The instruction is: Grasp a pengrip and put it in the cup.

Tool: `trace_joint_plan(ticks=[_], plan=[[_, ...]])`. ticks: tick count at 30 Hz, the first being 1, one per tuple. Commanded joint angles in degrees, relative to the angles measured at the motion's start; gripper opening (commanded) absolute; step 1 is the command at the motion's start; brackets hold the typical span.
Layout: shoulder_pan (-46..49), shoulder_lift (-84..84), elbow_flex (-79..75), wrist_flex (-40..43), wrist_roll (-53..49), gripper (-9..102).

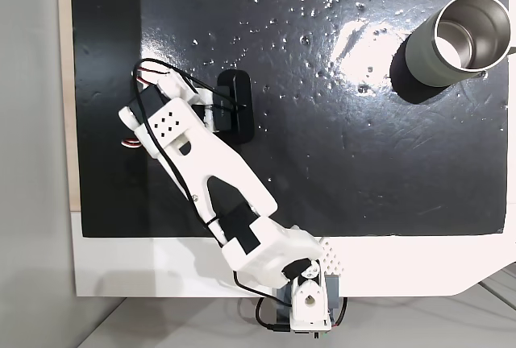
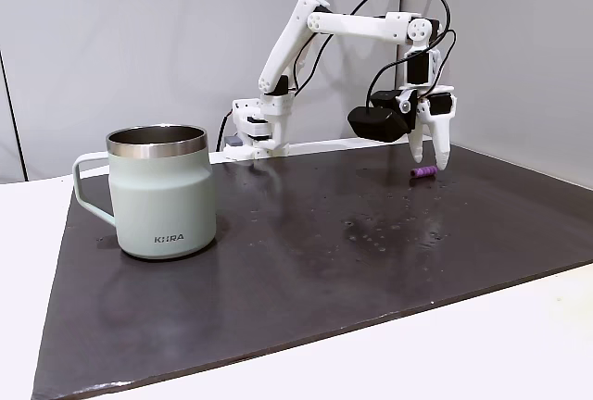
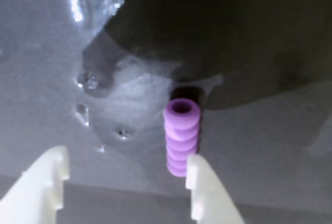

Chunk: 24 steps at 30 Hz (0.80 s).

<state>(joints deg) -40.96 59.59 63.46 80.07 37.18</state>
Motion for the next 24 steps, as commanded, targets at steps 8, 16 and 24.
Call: trace_joint_plan(ticks=[8, 16, 24], plan=[[-1.3, -1.1, 3.3, -3.6, 0.1, 26], [-2.3, -3.7, 2.9, -7.4, -0.8, 21], [-3.2, -5.5, 2.7, -7.6, -1.8, 11]])
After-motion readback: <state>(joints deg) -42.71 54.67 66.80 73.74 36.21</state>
